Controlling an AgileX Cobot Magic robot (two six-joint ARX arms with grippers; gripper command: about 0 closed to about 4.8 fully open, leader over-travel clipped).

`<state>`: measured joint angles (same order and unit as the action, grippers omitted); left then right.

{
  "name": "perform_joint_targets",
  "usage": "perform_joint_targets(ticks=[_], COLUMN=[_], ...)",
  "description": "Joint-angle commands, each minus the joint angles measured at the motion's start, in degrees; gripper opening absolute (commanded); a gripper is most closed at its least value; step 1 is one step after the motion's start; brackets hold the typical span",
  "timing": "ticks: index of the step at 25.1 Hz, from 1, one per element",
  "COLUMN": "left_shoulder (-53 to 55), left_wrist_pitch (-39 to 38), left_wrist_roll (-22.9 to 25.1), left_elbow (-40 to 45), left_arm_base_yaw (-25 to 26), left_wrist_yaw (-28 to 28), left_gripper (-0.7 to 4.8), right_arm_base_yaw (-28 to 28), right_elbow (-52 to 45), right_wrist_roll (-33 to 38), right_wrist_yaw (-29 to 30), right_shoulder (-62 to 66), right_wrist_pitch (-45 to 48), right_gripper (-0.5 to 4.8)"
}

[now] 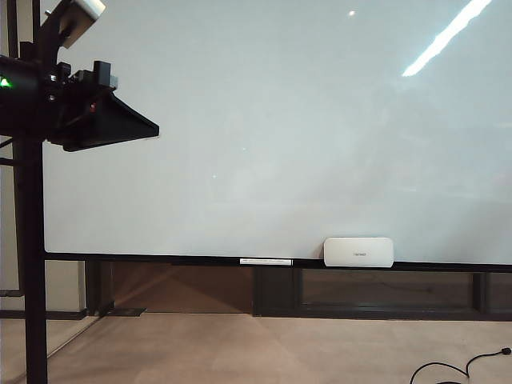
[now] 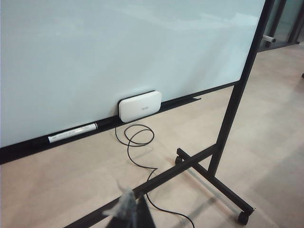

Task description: Reach to the right to find the marker pen, pick it up, and write the number 16 on the whiteboard.

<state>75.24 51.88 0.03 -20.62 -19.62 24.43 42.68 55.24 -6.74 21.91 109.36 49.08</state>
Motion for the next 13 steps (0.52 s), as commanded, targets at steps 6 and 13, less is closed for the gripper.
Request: perform_joint_targets(ticks=[6, 13], left_shoulder=[6.21, 9.84], left_wrist_pitch=[6.62, 7.5], left_wrist_roll=[1.07, 1.79], left_elbow=[-0.22, -0.22], left_arm_base_yaw=[-0.81, -0.81], left_wrist_yaw=[-0.61, -0.17], left_gripper=[-0.04, -0.04], right_arm_base_yaw=[0.72, 1.55], right_elbow=[6.21, 12.79], right_wrist_roll=[-2.19, -4.26], right_wrist_yaw=[6.58, 6.1], right_shoulder=[5.99, 10.99], right_wrist_pitch=[0.92, 0.81], right_gripper=[1.09, -0.05])
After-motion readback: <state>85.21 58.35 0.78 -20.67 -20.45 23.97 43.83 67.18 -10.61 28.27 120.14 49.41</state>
